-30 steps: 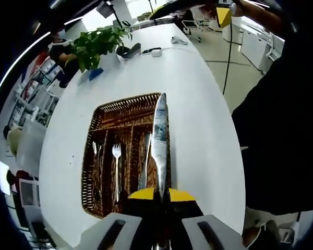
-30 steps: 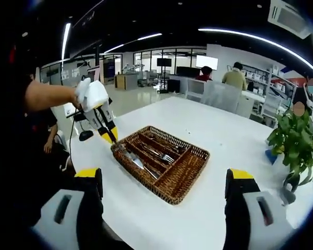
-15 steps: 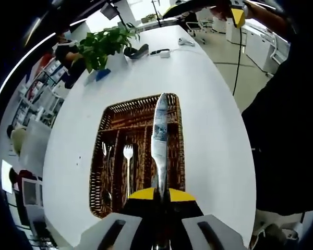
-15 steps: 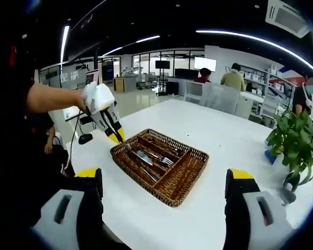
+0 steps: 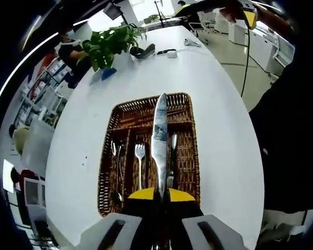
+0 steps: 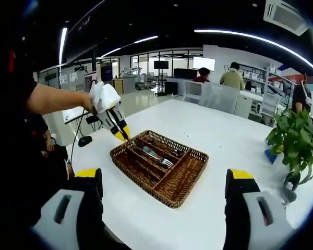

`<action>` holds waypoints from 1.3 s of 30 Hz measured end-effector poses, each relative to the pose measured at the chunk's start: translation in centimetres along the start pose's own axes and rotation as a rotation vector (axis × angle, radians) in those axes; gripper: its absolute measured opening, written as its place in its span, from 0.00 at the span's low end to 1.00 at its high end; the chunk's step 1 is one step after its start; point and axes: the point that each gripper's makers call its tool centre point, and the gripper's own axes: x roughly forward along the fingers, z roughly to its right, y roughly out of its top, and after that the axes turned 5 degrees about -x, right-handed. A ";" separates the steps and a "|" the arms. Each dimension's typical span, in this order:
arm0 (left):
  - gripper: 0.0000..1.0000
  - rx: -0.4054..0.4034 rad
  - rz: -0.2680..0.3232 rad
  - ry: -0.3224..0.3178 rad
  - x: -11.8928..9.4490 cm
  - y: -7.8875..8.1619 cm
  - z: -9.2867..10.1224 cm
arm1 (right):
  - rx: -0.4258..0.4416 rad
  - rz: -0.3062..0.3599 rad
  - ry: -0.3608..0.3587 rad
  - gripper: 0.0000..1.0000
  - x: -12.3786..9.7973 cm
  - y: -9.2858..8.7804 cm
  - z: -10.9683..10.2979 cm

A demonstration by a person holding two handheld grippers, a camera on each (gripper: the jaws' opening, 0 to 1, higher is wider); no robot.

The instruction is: Arrange the knives, forks, and spoons in their matching storage slots by inserting each utensil handle-first until every utensil is classified and aligned in the correct compartment

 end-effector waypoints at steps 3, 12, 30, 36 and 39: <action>0.04 0.000 0.000 0.000 0.1 0.0 0.0 | 0.002 0.001 -0.001 0.99 -0.1 0.2 0.0; 0.04 -0.005 0.007 0.009 0.9 -0.4 -0.5 | -0.004 -0.012 0.001 0.99 -0.1 -0.2 -0.1; 0.04 -0.016 0.000 -0.023 3.9 -2.1 1.3 | 0.012 -0.030 -0.009 0.99 0.1 -0.3 0.2; 0.04 -0.030 -0.007 -0.024 5.0 -3.0 1.4 | 0.015 -0.023 -0.020 0.99 0.2 -0.1 0.4; 0.04 -0.046 0.006 -0.033 5.6 -3.3 1.7 | 0.013 -0.027 -0.021 0.99 0.1 -0.1 0.3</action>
